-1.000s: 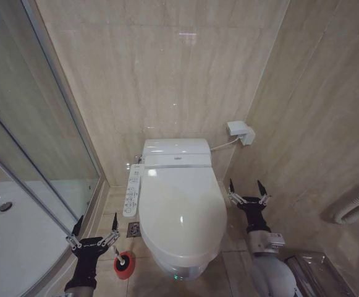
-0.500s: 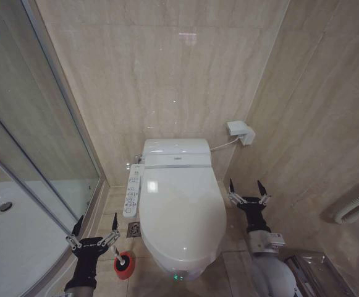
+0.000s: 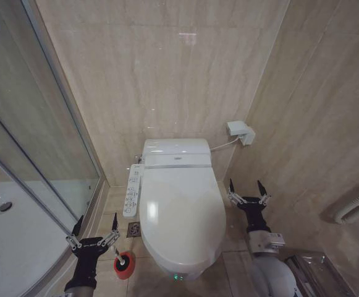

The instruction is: Open the toilet lid, clean the toilet bowl with a toilet brush, close the toilet lid, and flush.

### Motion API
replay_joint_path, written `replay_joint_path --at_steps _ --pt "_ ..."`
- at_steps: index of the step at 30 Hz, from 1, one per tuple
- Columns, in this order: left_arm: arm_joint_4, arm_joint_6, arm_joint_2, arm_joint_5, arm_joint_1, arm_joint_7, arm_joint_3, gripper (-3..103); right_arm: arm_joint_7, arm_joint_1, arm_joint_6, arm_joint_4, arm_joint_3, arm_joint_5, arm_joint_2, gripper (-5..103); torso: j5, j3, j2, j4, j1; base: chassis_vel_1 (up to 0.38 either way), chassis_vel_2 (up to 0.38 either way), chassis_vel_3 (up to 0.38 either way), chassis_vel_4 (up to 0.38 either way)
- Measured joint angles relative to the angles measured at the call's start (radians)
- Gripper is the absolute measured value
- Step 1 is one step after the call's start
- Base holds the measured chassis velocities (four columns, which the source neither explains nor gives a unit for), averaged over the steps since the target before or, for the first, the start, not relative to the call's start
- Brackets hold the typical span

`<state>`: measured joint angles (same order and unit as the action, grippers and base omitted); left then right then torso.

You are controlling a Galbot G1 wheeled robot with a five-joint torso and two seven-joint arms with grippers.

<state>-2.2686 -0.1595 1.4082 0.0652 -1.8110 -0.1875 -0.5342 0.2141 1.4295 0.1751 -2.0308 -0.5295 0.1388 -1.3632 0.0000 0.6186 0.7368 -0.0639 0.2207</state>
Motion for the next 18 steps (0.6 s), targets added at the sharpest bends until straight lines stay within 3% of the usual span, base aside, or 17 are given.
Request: replay_joint_path --at_steps 12,18 --pt "0.001 0.003 -0.002 0.002 0.005 0.000 0.000 100 0.000 0.000 0.000 0.001 0.000 0.000 0.000 100 0.0000 0.000 0.000 0.0000 0.000 0.000 0.000 0.000 0.000" --pt "0.036 0.053 -0.024 0.047 0.071 -0.005 -0.005 100 0.000 0.000 0.000 0.001 0.000 0.000 0.000 100 0.0002 0.000 0.000 0.0002 0.000 0.000 0.000 0.000 0.000"
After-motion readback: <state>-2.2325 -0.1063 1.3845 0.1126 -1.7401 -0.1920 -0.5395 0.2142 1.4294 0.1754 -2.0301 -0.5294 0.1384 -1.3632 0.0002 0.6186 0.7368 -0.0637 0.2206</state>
